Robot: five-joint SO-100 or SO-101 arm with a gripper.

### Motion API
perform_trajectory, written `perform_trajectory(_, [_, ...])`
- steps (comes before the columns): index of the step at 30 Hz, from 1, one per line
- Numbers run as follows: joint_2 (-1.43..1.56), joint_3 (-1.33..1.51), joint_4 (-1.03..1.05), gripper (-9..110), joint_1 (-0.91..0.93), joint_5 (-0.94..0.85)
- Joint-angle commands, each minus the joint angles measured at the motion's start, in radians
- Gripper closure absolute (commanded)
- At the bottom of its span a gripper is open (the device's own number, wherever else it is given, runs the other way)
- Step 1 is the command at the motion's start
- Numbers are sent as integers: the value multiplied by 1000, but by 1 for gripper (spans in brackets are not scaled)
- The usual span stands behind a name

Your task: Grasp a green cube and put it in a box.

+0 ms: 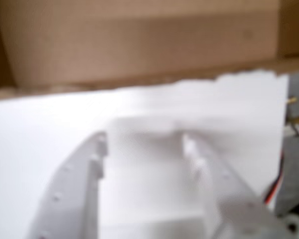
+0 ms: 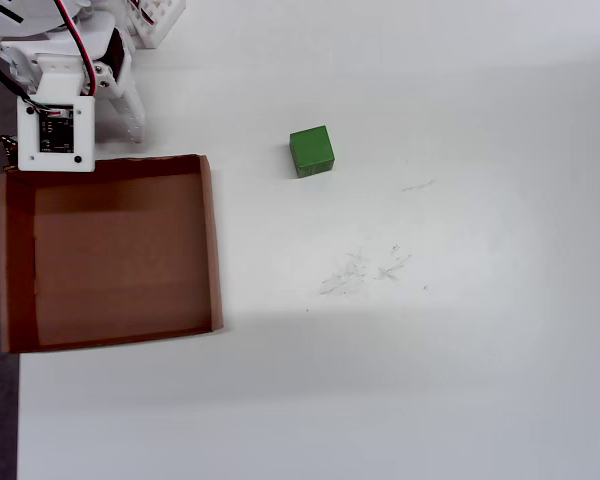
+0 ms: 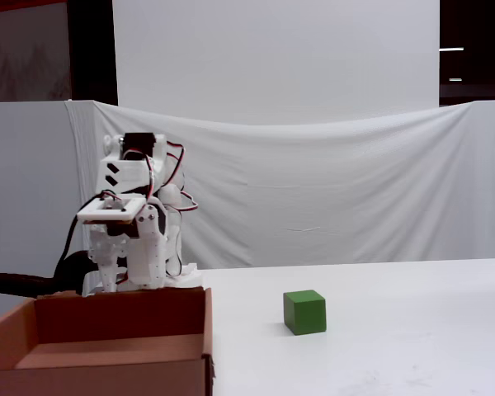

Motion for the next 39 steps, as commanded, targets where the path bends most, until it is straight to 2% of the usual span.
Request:
perform_trajectory(1, [5,-5,-11,83,-32,32])
perform_trajectory(19, [5,-5,-12,84,-28,61])
perform_trajectory(24, [-17,-37,-12,85,-80,61])
perform_trajectory(32, [-397,-477,54,80,-127,67])
perform_trajectory(39, [-657,-759,46,80,-198,179])
